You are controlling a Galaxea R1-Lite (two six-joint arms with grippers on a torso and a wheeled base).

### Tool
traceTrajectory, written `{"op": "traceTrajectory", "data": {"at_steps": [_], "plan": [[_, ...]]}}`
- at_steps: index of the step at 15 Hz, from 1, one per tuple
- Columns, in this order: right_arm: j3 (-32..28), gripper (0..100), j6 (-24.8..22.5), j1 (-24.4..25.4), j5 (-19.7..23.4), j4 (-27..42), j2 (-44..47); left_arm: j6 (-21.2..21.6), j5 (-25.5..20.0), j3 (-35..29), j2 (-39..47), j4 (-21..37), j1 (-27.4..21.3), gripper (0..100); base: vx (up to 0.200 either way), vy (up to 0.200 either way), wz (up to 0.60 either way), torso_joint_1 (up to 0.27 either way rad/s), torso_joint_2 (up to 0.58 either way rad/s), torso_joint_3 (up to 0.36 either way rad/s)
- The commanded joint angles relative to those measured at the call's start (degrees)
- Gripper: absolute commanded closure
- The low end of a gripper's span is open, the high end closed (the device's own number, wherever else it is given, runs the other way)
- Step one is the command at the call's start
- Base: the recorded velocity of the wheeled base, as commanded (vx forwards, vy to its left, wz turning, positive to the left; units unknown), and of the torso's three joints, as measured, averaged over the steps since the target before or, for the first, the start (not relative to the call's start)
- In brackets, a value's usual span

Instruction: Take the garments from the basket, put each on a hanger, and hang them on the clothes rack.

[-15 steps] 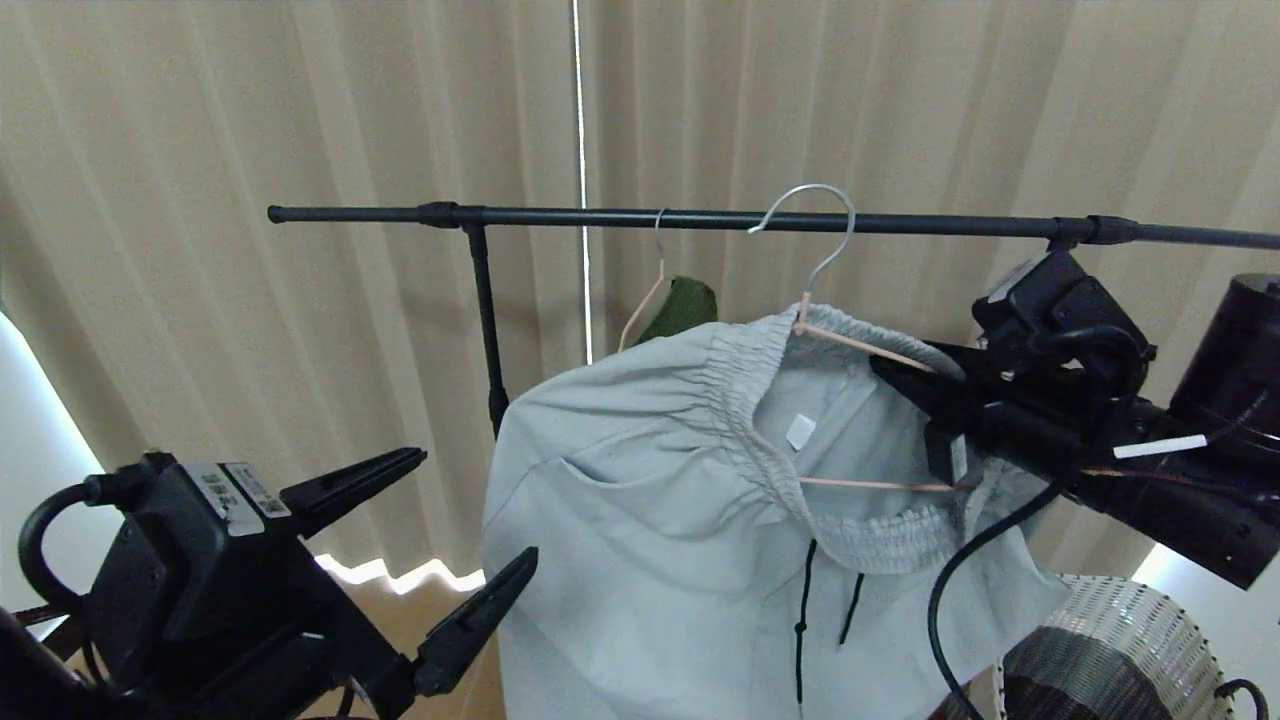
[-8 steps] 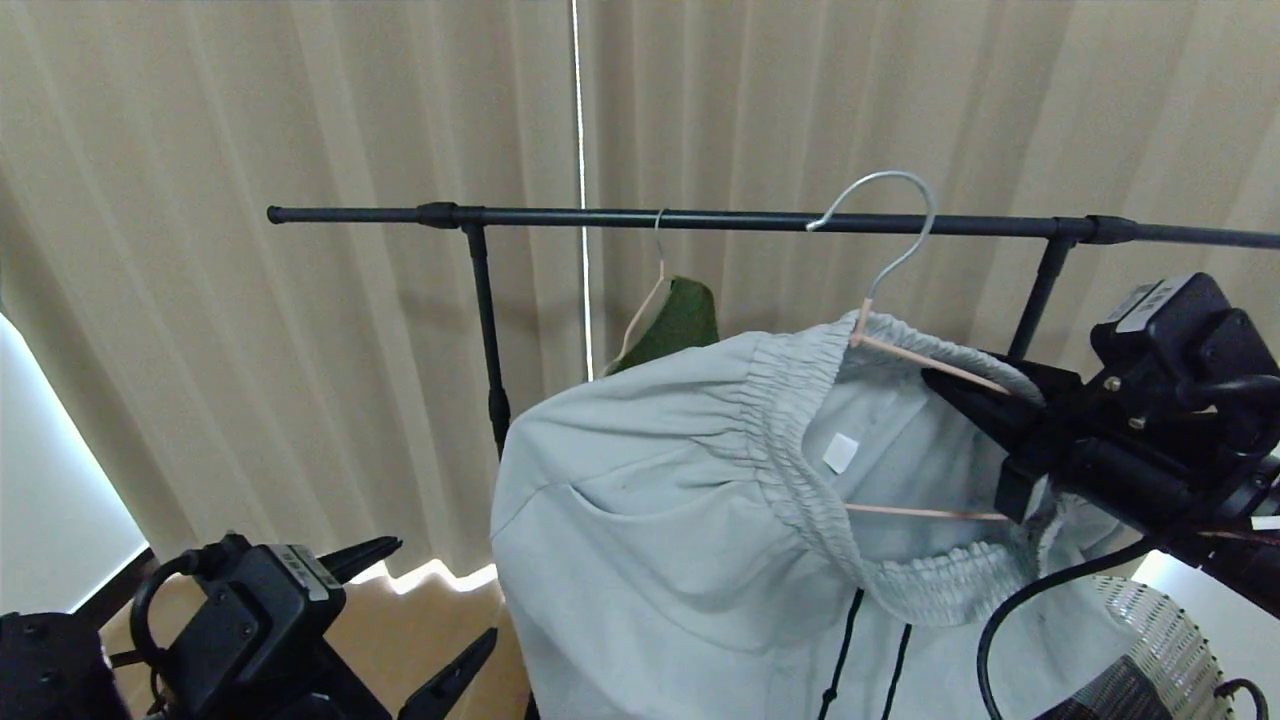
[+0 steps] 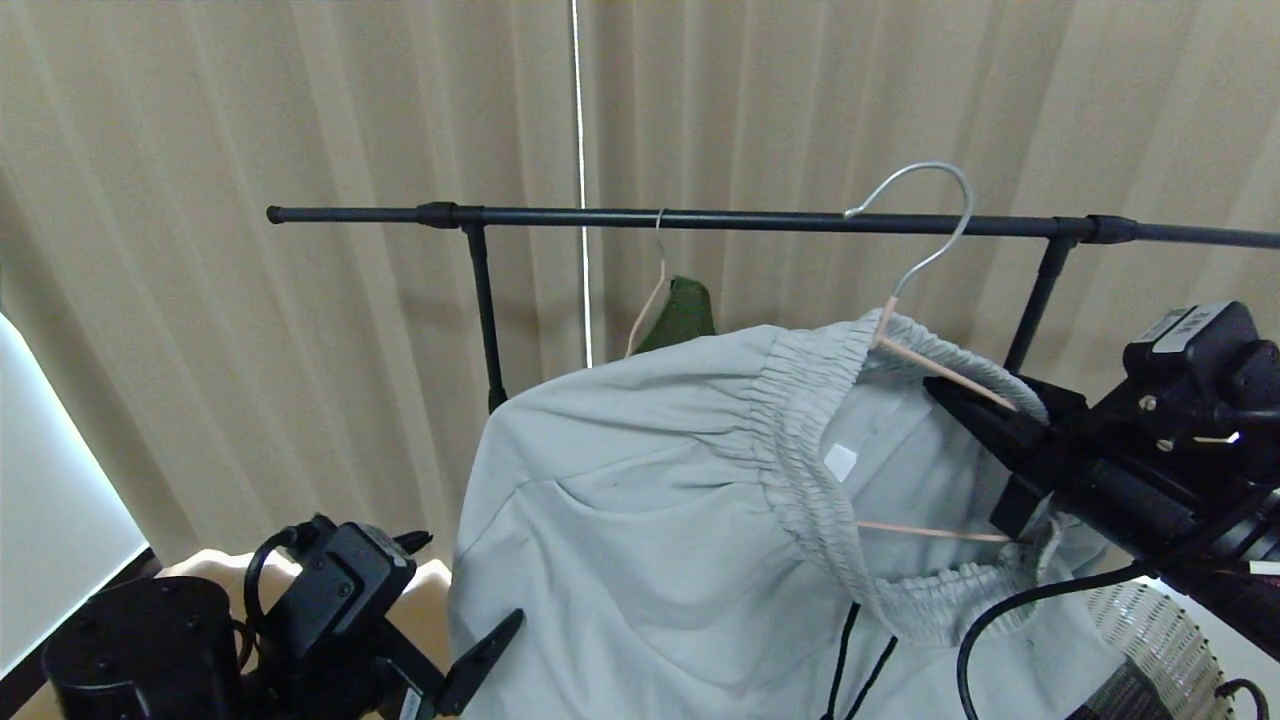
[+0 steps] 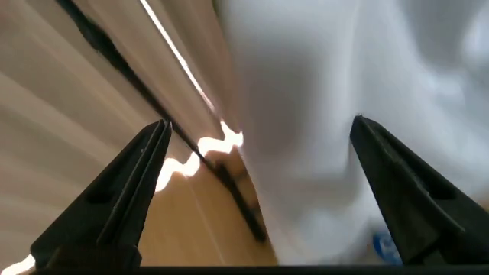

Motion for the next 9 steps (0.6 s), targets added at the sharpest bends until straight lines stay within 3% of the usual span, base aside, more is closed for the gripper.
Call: {"op": "traceTrajectory", "data": {"at_steps": [1,2,3,6,9], "plan": [[0.86,100,0.07,0.96,0.01,-1.24,-0.10,0.13,0.26,-0.19,1.89,-0.57,0.25,0,0.000,0.000,0.00,0.000,0.00,0.000],[1.21,100,-0.02,1.66,-0.08,-1.77,-0.10,0.13,0.26,0.16,1.36,-0.57,0.60,0,0.000,0.000,0.00,0.000,0.00,0.000],[1.21,100,-0.02,1.66,0.01,-1.77,-0.10,0.21,0.26,0.07,0.75,-0.57,1.04,100,0.000,0.000,0.00,0.000,0.00,0.000],[1.03,100,0.07,1.75,-0.08,-2.04,-0.36,1.88,0.26,-0.37,0.92,-0.57,1.74,100,0.000,0.000,0.00,0.000,0.00,0.000],[0.95,100,0.86,0.60,-0.52,-2.56,-2.30,2.32,0.26,1.30,-1.36,-0.74,6.40,100,0.000,0.000,0.00,0.000,0.00,0.000]]}}
